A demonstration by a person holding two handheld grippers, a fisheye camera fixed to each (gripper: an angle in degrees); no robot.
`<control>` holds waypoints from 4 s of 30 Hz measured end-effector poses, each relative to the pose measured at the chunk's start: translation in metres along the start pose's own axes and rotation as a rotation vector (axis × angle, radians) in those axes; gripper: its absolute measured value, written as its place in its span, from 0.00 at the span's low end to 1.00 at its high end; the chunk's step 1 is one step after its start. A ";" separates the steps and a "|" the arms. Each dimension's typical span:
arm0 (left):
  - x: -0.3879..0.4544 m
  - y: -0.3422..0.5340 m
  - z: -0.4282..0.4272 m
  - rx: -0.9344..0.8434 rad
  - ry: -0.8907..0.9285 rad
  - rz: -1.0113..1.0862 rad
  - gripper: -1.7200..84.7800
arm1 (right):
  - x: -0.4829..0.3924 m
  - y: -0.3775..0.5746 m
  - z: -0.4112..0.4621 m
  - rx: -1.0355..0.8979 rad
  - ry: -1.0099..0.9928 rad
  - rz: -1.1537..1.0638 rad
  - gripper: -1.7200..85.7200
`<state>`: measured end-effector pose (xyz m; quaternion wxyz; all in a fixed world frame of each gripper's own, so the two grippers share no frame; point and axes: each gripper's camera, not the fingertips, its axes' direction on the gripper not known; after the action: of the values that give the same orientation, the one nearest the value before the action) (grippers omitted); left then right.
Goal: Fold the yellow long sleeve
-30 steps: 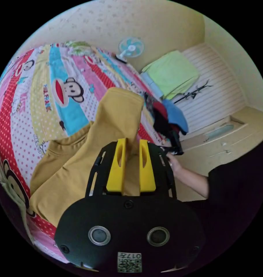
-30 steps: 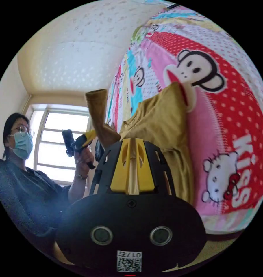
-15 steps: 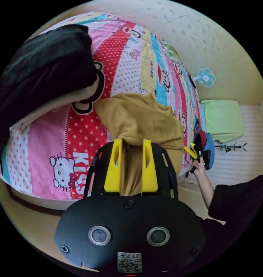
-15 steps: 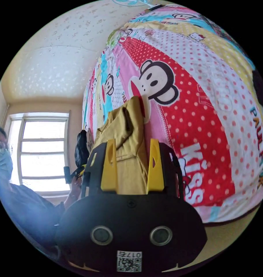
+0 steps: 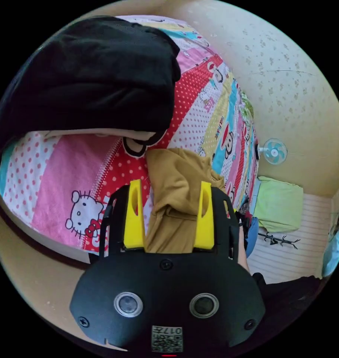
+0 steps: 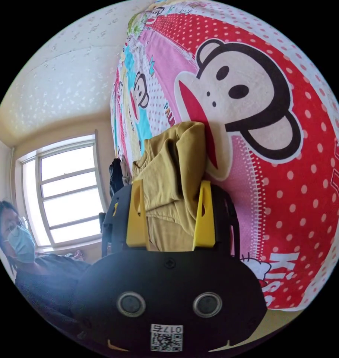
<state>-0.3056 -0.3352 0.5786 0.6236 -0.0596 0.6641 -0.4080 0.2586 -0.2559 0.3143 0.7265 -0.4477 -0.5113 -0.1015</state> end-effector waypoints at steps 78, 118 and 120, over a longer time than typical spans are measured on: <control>0.027 -0.161 0.043 0.093 0.044 0.277 0.17 | -0.125 -0.024 -0.093 0.512 -0.103 -0.338 0.06; 0.125 -0.038 0.358 -0.458 0.241 0.128 0.11 | 0.051 0.062 -0.065 0.477 -0.612 0.251 0.21; 0.139 -0.027 0.346 -0.449 0.242 0.174 0.10 | 0.050 0.036 -0.064 0.497 -0.654 0.293 0.22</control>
<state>-0.0431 -0.5964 0.5252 0.5437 -0.0900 0.8102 -0.1998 0.3454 -0.2674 0.3316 0.6188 -0.3356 -0.6543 0.2761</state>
